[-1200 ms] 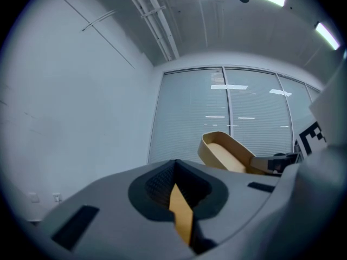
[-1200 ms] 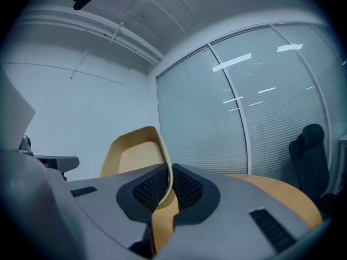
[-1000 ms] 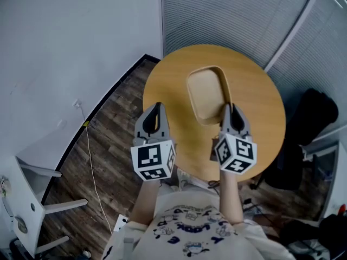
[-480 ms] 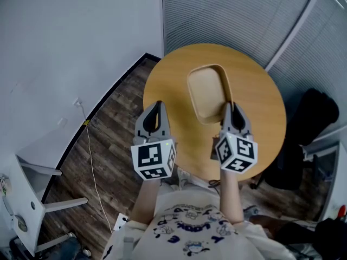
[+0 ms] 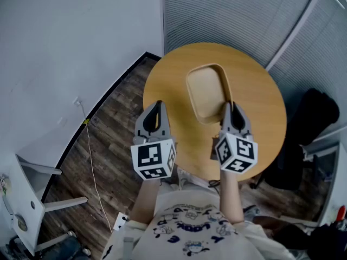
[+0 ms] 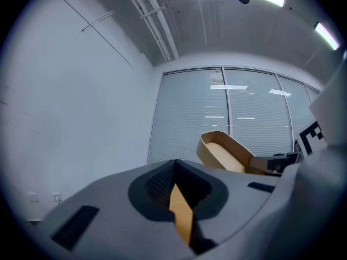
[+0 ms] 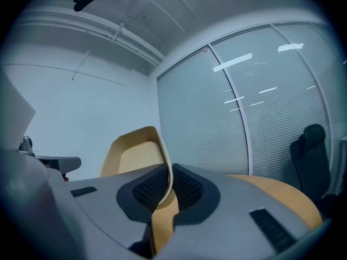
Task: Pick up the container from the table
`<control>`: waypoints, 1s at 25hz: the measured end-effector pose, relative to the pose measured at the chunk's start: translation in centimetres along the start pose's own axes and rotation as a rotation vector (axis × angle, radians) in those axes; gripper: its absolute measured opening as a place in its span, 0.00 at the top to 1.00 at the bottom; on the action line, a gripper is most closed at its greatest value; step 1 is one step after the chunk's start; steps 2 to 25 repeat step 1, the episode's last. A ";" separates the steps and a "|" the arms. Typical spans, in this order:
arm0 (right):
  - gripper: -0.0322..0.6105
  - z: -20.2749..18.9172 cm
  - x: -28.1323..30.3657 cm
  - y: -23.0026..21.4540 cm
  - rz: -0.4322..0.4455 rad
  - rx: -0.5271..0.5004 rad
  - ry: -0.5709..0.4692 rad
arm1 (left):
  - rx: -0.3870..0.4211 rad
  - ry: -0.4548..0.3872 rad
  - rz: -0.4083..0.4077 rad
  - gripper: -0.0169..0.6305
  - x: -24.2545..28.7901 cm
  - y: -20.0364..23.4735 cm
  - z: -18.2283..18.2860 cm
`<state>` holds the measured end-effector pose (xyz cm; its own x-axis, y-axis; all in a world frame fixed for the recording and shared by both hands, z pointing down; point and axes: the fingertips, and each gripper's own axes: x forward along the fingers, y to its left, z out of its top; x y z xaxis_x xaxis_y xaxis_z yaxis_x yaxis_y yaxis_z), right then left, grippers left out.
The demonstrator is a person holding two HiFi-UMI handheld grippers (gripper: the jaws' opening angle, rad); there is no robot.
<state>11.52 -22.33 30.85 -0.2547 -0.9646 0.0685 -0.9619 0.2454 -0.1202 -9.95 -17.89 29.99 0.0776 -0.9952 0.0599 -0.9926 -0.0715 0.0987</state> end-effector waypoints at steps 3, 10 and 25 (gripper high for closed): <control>0.91 0.0 0.0 0.1 0.001 0.000 0.001 | 0.000 0.000 0.000 0.97 0.0 0.0 0.0; 0.91 0.0 0.0 0.1 0.001 0.000 0.001 | 0.000 0.000 0.000 0.97 0.0 0.0 0.0; 0.91 0.0 0.0 0.1 0.001 0.000 0.001 | 0.000 0.000 0.000 0.97 0.0 0.0 0.0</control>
